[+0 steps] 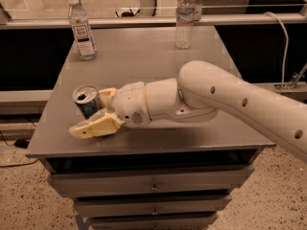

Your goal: Pick redbull can

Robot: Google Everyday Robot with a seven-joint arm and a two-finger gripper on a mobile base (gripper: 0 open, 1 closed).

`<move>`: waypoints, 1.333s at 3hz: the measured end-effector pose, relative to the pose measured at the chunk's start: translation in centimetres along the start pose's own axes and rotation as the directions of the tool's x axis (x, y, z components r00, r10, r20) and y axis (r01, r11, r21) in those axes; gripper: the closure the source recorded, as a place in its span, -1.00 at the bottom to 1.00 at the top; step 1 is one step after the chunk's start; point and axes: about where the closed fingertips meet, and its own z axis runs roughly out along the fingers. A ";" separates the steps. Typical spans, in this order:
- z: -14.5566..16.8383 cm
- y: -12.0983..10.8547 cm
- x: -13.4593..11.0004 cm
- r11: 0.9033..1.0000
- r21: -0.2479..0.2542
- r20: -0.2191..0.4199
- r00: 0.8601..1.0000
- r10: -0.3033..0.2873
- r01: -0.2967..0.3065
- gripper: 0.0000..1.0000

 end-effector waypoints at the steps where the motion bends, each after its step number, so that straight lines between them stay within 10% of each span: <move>1: 0.2 -0.9 -0.6 1.000 0.015 0.017 1.000 -0.022 0.022 0.27; 3: -4.6 -5.7 -3.4 0.994 0.099 0.042 0.998 -0.048 0.044 1.00; 4: -4.9 -5.9 -3.9 0.993 0.107 0.046 0.997 -0.056 0.051 1.00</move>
Offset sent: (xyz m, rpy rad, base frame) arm 0.0698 -0.0428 0.0364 0.0305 -0.0874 -0.1045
